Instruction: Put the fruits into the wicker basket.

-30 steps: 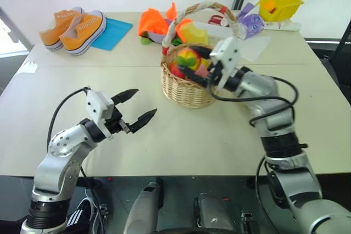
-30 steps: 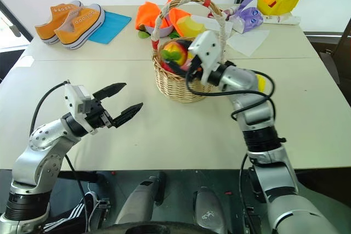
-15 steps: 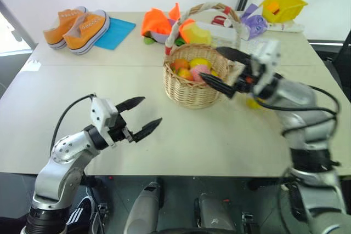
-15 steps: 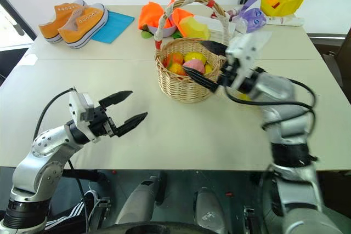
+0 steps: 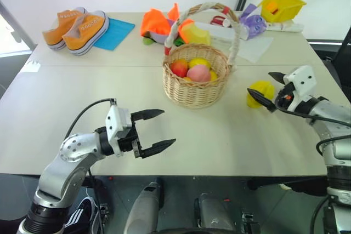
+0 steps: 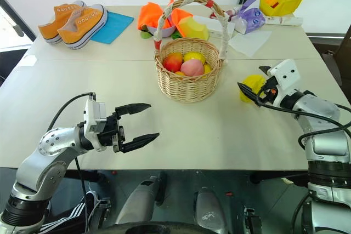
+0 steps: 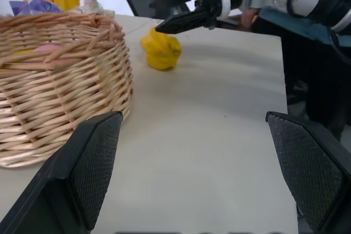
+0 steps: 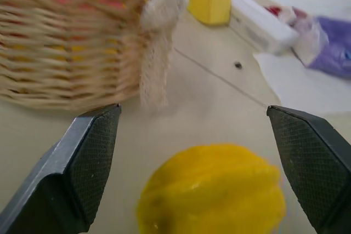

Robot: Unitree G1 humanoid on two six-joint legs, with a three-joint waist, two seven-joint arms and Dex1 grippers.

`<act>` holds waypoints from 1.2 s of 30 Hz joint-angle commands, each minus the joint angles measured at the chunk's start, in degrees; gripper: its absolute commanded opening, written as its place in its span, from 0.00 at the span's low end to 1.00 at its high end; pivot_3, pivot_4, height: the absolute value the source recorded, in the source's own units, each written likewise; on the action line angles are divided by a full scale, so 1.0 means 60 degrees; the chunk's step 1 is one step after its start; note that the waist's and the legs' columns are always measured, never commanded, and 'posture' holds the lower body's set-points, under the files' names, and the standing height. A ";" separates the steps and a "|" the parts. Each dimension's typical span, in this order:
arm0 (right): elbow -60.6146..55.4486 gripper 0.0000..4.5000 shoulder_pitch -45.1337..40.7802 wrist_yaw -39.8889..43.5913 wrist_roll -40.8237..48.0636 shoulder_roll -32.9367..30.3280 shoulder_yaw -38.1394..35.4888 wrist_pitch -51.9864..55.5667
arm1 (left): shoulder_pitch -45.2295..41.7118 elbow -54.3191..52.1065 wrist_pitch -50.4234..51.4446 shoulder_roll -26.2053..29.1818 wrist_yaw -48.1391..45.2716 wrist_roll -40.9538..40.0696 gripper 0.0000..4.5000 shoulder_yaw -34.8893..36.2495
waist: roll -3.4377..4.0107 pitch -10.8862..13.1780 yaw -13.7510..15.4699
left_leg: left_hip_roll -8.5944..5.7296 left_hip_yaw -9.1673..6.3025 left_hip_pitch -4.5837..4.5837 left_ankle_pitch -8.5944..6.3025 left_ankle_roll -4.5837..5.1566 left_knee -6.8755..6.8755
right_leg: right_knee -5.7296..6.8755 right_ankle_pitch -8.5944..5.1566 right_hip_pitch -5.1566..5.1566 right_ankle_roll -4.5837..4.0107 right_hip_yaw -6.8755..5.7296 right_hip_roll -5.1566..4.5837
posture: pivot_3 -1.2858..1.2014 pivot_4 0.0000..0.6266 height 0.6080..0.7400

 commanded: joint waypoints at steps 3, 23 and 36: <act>0.0219 0.99 -0.0522 -0.1481 -0.0072 0.0349 -0.0574 0.0716 | 0.0008 -0.0197 -0.0182 -0.0044 0.0160 0.0175 1.00 0.0009 | 0.0002 0.0001 0.0001 | 0.0000 0.0000 -0.0004 0.0000 0.0000 -0.0005 | 0.0001 0.0000 0.0001 0.0000 0.0001 0.0001 | 0.52 0.24 1.00; -0.0762 0.99 -0.0585 -0.3390 0.1150 0.1611 -0.0939 0.4758 | 0.0048 -0.0211 -0.0415 -0.0261 0.0515 0.0510 1.00 -0.0043 | 0.0002 -0.0002 0.0020 | -0.0003 -0.0005 0.0004 0.0000 0.0001 -0.0004 | 0.0001 -0.0001 -0.0005 -0.0001 -0.0001 0.0003 | 0.52 0.24 1.00; -0.1621 0.56 -0.0867 -0.1006 0.2801 0.0897 -0.1271 0.4682 | 0.0002 -0.0144 -0.0393 -0.0294 0.0672 0.0494 1.00 0.0145 | 0.0015 0.0006 -0.0015 | -0.0001 -0.0001 -0.0004 0.0000 0.0002 -0.0006 | 0.0007 0.0000 0.0006 0.0000 0.0001 0.0006 | 0.52 0.24 1.00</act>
